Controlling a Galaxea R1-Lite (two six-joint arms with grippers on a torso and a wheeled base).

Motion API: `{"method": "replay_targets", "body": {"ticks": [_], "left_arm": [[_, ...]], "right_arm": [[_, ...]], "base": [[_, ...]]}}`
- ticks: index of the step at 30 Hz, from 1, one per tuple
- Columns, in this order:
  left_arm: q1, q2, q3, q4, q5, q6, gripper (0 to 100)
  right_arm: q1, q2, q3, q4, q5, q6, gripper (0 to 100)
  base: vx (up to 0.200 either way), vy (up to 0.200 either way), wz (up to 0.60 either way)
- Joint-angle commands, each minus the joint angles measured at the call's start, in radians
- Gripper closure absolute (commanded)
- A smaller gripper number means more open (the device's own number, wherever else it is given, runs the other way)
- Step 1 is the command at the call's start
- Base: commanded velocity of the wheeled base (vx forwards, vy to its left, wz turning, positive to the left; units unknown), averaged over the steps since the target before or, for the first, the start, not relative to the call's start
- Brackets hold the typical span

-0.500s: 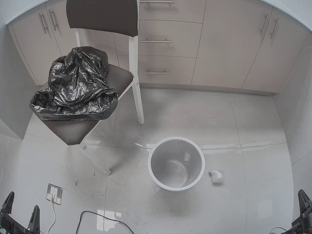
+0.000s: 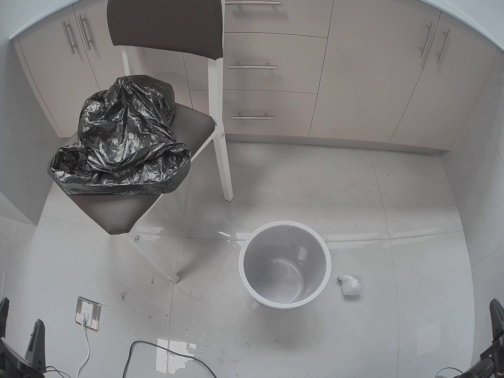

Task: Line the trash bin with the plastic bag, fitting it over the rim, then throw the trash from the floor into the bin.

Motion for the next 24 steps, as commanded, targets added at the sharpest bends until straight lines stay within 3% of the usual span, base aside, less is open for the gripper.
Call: {"method": "replay_targets", "body": {"ticks": [1, 3, 4, 5, 7, 8, 12, 15, 19, 24], "left_arm": [[-0.074, 0.320, -0.457, 0.074, -0.017, -0.161, 0], [-0.074, 0.329, -0.454, 0.074, -0.019, -0.160, 0], [-0.077, 0.380, -0.432, 0.072, -0.021, -0.158, 0], [-0.081, 0.394, -0.432, 0.072, -0.021, -0.158, 0], [-0.087, 0.461, -0.434, 0.066, -0.017, -0.160, 0], [-0.085, 0.538, -0.438, 0.048, -0.014, -0.160, 0], [-0.039, 0.786, -0.495, 0.000, -0.011, -0.147, 0], [0.059, 0.970, -0.583, -0.001, -0.019, -0.144, 0], [0.153, 1.184, -0.724, -0.044, -0.027, -0.140, 0], [0.242, 1.392, -0.888, -0.122, -0.034, -0.100, 0]], "right_arm": [[0.177, 0.454, -0.982, 0.282, 0.010, 0.205, 100], [0.189, 0.474, -0.996, 0.308, 0.010, 0.180, 100], [0.226, 0.554, -0.987, 0.336, 0.013, 0.103, 100], [0.230, 0.569, -0.974, 0.325, 0.014, 0.103, 100], [0.243, 0.623, -0.904, 0.247, 0.020, 0.105, 100], [0.257, 0.689, -0.836, 0.126, 0.023, 0.111, 100], [0.298, 0.966, -0.714, -0.298, 0.028, 0.275, 100], [0.307, 1.141, -0.681, -0.505, 0.020, 0.321, 100], [0.298, 1.202, -0.545, -0.644, 0.020, 0.346, 100], [0.295, 1.140, -0.505, -0.678, 0.031, 0.346, 100]], "base": [[0.000, 0.000, 0.00], [0.000, 0.000, 0.00], [0.000, 0.000, 0.00], [0.000, 0.000, 0.00], [0.000, 0.000, 0.00], [0.000, 0.000, 0.00], [0.000, 0.000, 0.00], [0.000, 0.000, 0.00], [0.000, 0.000, 0.00], [0.000, 0.000, 0.00]]}}
